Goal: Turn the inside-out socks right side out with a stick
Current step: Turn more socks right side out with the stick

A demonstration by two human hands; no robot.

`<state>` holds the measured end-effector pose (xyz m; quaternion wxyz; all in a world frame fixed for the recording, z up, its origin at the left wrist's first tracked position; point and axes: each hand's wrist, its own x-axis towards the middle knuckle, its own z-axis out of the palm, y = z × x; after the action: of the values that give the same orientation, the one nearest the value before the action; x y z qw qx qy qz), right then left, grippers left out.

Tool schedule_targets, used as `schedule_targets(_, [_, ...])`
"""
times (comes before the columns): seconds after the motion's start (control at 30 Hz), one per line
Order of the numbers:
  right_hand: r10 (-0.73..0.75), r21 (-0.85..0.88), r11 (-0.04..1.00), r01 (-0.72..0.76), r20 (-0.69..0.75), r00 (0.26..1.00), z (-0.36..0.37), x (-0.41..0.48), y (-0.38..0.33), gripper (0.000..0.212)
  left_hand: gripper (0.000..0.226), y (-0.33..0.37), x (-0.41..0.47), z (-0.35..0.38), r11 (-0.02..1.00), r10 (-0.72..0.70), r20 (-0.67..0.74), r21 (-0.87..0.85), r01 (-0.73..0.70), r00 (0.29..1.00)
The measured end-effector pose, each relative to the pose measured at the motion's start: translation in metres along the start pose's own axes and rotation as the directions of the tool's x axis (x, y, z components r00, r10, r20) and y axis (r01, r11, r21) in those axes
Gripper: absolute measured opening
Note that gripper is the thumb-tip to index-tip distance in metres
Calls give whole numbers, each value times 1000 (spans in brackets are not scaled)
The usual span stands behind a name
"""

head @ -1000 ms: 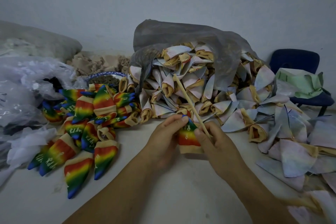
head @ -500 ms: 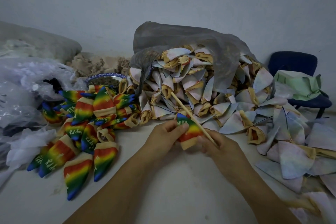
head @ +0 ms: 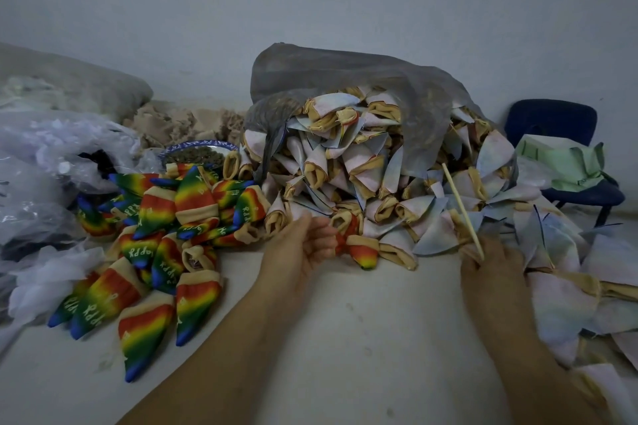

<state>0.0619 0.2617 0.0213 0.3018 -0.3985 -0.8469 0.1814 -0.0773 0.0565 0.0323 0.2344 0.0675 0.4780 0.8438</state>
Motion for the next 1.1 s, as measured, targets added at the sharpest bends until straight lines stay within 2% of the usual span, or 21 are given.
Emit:
schedule_targets(0.1, [30,-56,998,-28,35,999,3,0,3,28,30,-5,-3,2,981,36,35,189,-42,999])
schedule_targets(0.23, [35,-31,999,-34,40,999,2,0,1,29,28,-11,-6,1,927,81,99,359,-112,992])
schedule_targets(0.33, [46,-67,997,-37,130,990,3,6,3,33,29,-13,-6,1,893,90,124,430,-135,988])
schedule_targets(0.4, [58,-26,998,-54,175,983,3,9,4,32,29,-14,-6,1,881,92,130,452,-142,987])
schedule_targets(0.53, [17,-21,1000,-14,157,988,0,3,1,17,32,-15,-6,1,853,126,155,487,-187,980])
schedule_targets(0.6, [-32,-14,999,34,124,992,-1,-2,-7,18,31,-17,-5,1,795,160,181,559,-235,970])
schedule_targets(0.7, [-272,85,959,270,15,962,3,-12,-27,20,28,-21,-6,2,679,191,224,673,-294,956])
schedule_targets(0.73, [-362,116,927,356,41,931,5,-16,-34,17,29,-22,-6,2,659,192,231,690,-300,954])
schedule_targets(0.8, [-482,88,876,474,214,850,13,-25,-45,24,33,-21,-8,3,654,183,222,700,-287,958])
schedule_targets(0.87, [-458,-15,870,494,349,817,22,-29,-45,32,31,-21,-8,3,684,173,194,682,-259,966])
schedule_targets(0.97, [-416,-107,866,488,385,824,25,-30,-43,35,28,-21,-8,2,680,166,177,692,-243,970])
schedule_targets(1.03, [-417,-29,889,456,357,836,24,-29,-42,33,31,-20,-8,2,669,172,206,693,-268,963])
schedule_targets(1.1, [-408,151,913,379,302,862,20,-26,-42,31,27,-20,-8,3,663,166,230,693,-281,959])
